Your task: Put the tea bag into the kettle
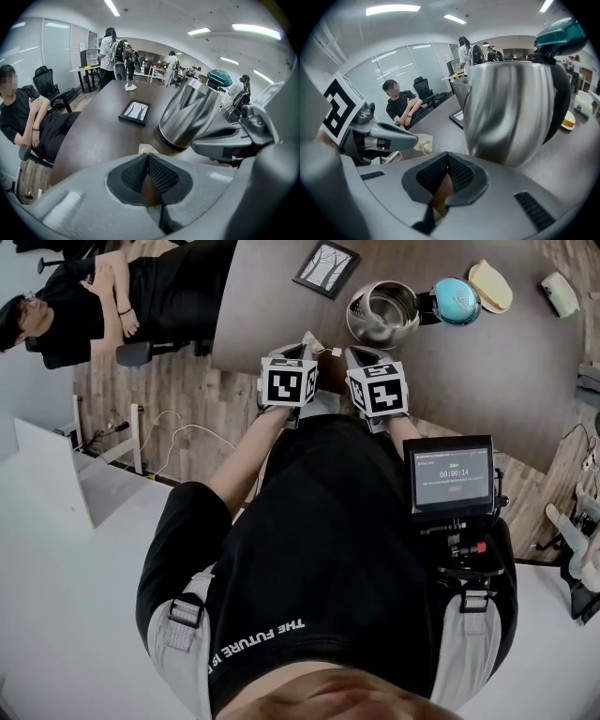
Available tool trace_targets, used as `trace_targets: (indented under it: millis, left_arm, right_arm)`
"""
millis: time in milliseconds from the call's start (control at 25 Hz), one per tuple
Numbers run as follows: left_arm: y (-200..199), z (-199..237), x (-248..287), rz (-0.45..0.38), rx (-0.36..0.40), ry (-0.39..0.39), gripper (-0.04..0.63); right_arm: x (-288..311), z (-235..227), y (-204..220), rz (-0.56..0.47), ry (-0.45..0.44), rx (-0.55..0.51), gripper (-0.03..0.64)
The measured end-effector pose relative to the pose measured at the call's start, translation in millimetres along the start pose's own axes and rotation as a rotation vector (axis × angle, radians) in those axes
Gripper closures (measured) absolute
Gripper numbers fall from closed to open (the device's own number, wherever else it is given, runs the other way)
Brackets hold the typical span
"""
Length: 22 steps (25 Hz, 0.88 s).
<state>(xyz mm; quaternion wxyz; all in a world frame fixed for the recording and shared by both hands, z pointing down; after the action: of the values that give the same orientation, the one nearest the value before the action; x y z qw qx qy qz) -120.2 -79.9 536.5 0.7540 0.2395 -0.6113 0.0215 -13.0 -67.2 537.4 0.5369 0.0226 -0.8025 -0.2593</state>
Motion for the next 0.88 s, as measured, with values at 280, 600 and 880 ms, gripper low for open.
trace_targets:
  millis: [280,600,880]
  left_arm:
    - [-10.9,-2.1,-9.8,-0.023,0.012,0.008,0.588]
    - [-20.8,-0.2,-23.9,-0.052,0.013,0.010,0.588]
    - [-30.1,0.3,-33.9,-0.078,0.025,0.009,0.588]
  right_arm:
    - [-1.2,-0.6,-0.6,0.000,0.002,-0.006,0.609]
    - [-3.8,-0.6,-3.9,-0.005,0.001,-0.005,0.609]
    - [-3.0,-0.1,-4.6,-0.010,-0.002,-0.001,0.609]
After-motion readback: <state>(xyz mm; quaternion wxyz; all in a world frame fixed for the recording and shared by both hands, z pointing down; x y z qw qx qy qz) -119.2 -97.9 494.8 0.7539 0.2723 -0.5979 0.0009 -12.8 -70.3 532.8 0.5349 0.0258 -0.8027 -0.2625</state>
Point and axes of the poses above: the fingertips, and each gripper's own axes: x forward along the fingers, z to its left, y out of its underside, the point moved 2 cm from there along -x, backward along the fingers, and after that the axes turned 13 degrees about z, right-handed, at the moved point
